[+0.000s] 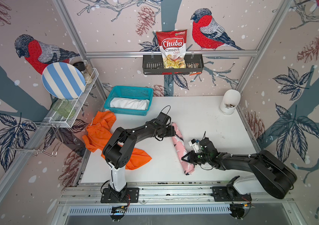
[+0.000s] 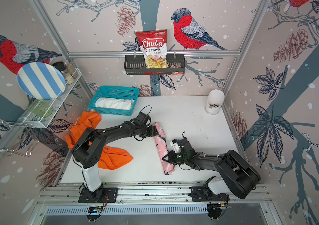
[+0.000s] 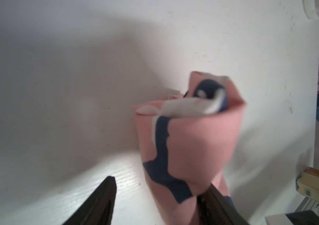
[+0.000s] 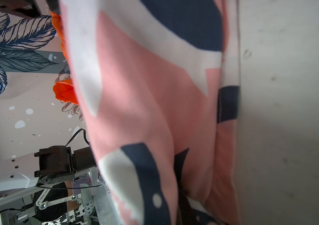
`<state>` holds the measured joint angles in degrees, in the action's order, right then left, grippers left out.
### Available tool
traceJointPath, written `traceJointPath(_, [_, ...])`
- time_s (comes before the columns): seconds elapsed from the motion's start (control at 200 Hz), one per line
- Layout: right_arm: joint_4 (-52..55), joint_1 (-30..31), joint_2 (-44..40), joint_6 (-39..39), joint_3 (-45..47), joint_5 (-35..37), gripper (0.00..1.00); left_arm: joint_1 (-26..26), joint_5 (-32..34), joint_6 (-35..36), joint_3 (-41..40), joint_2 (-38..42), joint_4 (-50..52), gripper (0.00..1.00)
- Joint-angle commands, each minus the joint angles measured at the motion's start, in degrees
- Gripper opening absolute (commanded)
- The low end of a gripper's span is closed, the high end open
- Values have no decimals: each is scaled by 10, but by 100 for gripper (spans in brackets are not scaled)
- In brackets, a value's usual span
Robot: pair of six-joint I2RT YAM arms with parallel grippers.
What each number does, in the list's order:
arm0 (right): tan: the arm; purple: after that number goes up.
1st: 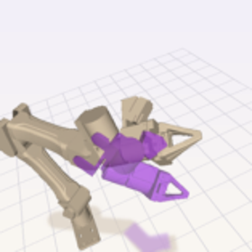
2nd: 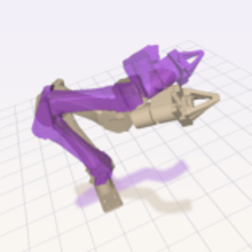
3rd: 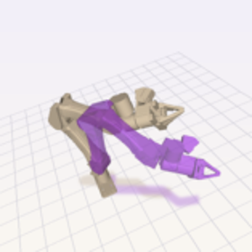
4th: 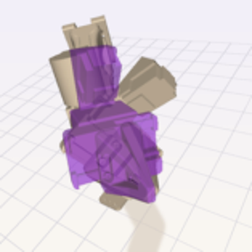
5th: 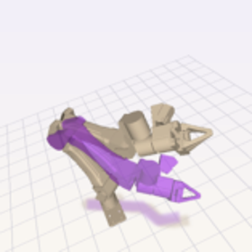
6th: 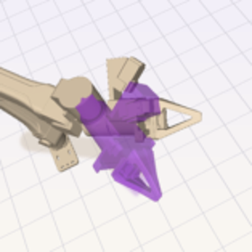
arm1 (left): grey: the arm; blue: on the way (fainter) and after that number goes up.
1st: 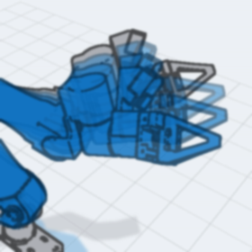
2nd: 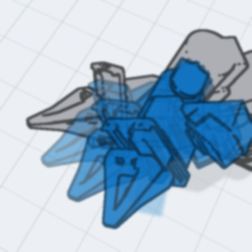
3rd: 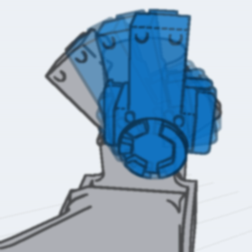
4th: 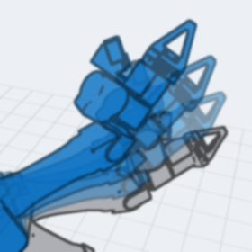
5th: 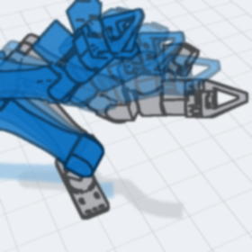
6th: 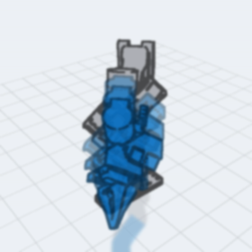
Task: Roll up the shorts
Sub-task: Roll the shorts at the center of the board, then pick up the shorts from the center of the board.
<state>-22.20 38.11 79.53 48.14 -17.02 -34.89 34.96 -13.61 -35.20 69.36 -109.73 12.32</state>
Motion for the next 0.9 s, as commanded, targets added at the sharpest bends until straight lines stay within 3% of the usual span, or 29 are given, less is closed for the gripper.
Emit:
traceJointPath(0.0, [29,-4,-10,14,19,6,18,-6,15,18,14,-32,-5,68])
traceJointPath(0.275, [0,-4,-20,32,58,2,18,-30,25,32,49,-55,1,68])
traceJointPath(0.57, [2,-7,-29,32,55,6,17,-48,37,37,97,36,59,70])
traceJointPath(0.71, [-13,-10,-25,38,58,4,17,-20,19,-1,27,103,38,71])
traceJointPath(0.895, [-35,-21,-19,44,66,-5,18,31,-68,-96,-126,166,-87,72])
